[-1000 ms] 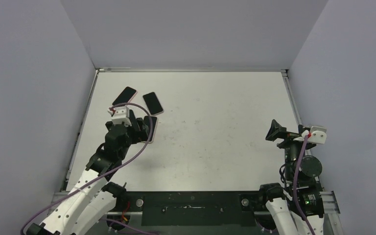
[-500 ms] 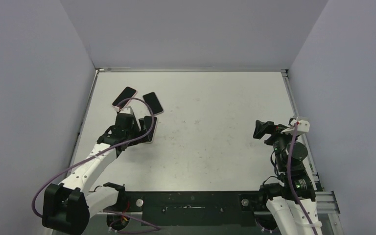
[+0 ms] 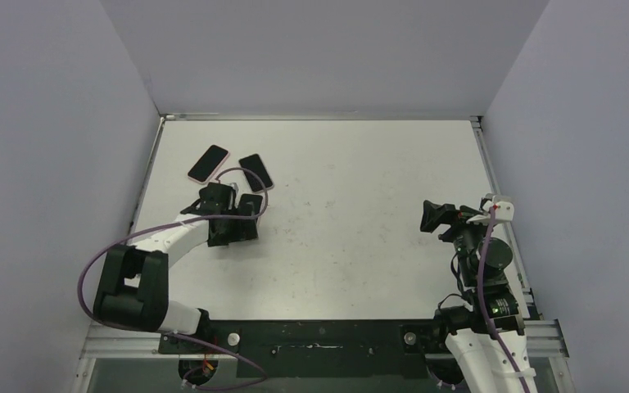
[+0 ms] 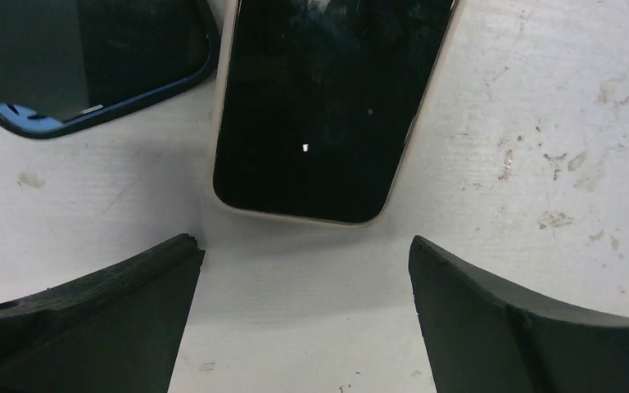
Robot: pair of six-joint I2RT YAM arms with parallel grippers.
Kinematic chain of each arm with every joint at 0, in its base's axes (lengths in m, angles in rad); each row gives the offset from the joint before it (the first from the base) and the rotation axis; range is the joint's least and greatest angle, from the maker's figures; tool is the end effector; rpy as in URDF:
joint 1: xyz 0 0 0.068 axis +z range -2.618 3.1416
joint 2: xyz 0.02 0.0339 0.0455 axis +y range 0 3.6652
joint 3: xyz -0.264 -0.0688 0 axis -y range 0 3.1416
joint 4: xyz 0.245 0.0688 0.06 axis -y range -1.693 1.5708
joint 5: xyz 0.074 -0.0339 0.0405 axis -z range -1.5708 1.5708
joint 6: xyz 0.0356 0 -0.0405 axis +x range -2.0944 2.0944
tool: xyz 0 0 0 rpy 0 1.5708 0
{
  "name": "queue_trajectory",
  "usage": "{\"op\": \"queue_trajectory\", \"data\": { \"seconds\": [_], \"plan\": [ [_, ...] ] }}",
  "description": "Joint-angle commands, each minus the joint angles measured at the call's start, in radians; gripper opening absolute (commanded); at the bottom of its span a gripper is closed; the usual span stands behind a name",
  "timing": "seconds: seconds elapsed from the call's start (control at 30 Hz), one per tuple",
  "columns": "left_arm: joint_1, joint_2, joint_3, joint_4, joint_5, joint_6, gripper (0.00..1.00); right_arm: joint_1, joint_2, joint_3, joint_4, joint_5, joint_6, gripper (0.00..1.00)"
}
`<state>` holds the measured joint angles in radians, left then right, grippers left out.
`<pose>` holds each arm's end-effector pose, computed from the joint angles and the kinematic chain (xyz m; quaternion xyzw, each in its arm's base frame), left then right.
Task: Take the phone out of the phone case
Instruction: Pick up the phone at the center of the board.
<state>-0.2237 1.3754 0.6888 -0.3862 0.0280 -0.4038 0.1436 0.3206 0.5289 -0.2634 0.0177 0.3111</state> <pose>0.2422 -0.0561 0.1673 -0.0837 0.9654 -0.0890 0.2302 0.1052 0.0146 0.3000 0.0668 0.7232 0.1487 0.6711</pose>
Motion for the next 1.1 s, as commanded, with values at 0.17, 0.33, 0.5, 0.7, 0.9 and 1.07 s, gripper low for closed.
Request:
{"op": "queue_trajectory", "data": {
  "seconds": [0.17, 0.33, 0.5, 0.7, 0.9, 1.07],
  "plan": [
    [-0.026, 0.165, 0.148, 0.031, -0.086, 0.113, 0.97, -0.004, 0.007, -0.007, 0.065, -0.01, -0.001, 1.0],
    [-0.037, 0.263, 0.236, 0.001, -0.081, 0.177, 0.97, -0.004, 0.018, -0.012, 0.071, -0.012, -0.003, 1.0],
    [-0.114, 0.351, 0.327, -0.027, -0.104, 0.215, 0.97, -0.004, 0.029, -0.012, 0.073, -0.01, -0.004, 1.0],
    [-0.153, 0.425, 0.405, -0.024, -0.133, 0.208, 0.97, -0.004, 0.035, -0.006, 0.065, -0.011, -0.006, 1.0],
    [-0.152, 0.486, 0.455, -0.016, -0.162, 0.184, 0.97, -0.004, 0.042, -0.004, 0.066, -0.011, -0.005, 1.0],
    [-0.148, 0.539, 0.483, -0.014, -0.169, 0.132, 0.96, -0.003, 0.052, 0.001, 0.067, -0.041, -0.006, 1.0]
  ]
}}
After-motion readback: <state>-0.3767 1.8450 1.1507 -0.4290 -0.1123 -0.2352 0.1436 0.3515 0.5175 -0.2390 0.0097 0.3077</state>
